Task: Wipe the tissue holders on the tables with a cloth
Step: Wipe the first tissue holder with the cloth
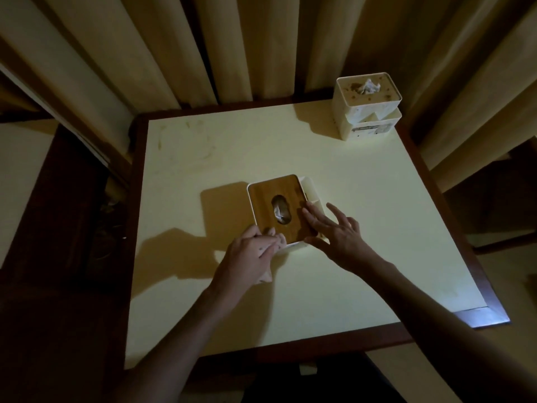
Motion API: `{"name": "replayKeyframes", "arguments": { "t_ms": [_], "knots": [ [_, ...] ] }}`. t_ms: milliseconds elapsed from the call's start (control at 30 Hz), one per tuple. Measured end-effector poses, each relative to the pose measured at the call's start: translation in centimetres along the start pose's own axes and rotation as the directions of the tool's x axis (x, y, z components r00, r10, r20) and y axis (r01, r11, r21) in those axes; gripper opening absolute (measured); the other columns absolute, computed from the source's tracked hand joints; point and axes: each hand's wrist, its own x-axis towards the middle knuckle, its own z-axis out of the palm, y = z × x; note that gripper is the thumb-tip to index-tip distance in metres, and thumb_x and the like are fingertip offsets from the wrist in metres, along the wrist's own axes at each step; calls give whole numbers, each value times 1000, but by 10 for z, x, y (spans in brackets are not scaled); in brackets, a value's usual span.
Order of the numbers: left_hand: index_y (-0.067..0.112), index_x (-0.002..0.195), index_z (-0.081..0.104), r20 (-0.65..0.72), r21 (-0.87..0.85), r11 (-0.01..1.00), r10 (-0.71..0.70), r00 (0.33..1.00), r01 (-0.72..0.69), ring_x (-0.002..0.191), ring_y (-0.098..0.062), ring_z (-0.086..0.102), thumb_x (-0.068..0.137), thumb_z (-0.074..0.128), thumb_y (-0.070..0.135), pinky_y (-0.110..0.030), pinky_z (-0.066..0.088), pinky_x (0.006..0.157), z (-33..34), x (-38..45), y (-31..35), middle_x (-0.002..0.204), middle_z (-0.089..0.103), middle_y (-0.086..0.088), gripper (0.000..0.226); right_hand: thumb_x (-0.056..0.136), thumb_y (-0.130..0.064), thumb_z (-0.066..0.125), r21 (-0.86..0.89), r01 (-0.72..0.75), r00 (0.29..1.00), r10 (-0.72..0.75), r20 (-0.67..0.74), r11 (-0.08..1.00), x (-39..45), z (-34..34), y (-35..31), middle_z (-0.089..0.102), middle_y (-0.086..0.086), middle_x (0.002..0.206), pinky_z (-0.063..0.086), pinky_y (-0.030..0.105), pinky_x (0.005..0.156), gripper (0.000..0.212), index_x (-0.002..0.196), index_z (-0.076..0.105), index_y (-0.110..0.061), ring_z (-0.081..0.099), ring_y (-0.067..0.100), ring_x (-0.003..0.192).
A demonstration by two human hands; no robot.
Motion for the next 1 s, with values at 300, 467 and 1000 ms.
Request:
{"name": "replayKeyframes", "arguments": {
  "t_ms": [300, 467, 1000],
  "knots": [
    [23, 98, 74, -180, 13, 999, -31, 983, 34, 65, -13, 56, 90, 64, 24, -28, 51, 56, -17, 94, -27, 86, 49, 3, 13, 95, -54, 38, 17, -6, 999, 5, 44, 1000, 5, -4, 1, -3, -27, 156, 16, 46, 112, 63, 150, 9, -43, 2, 21, 147],
    [23, 103, 74, -133, 16, 1000, 2, 991, 0, 76, -14, 55, 88, 66, 24, -28, 49, 66, -14, 88, -27, 86, 46, 3, 17, 95, -55, 38, 8, -14, 1000, 14, 18, 1000, 4, -6, 1, 0, -27, 156, 17, 45, 111, 63, 150, 10, -44, 5, 19, 147],
    [18, 105, 73, -225, -93, 992, 65, 972, -88, 82, -6, 58, 88, 64, 9, -8, 48, 73, 13, 25, -21, 93, 54, 5, 21, 96, -48, 43, -12, -68, 983, 65, -172, 998, -17, 0, -9, 19, -16, 157, 25, 45, 109, 54, 147, 30, -37, 23, 24, 139]
  ]
}}
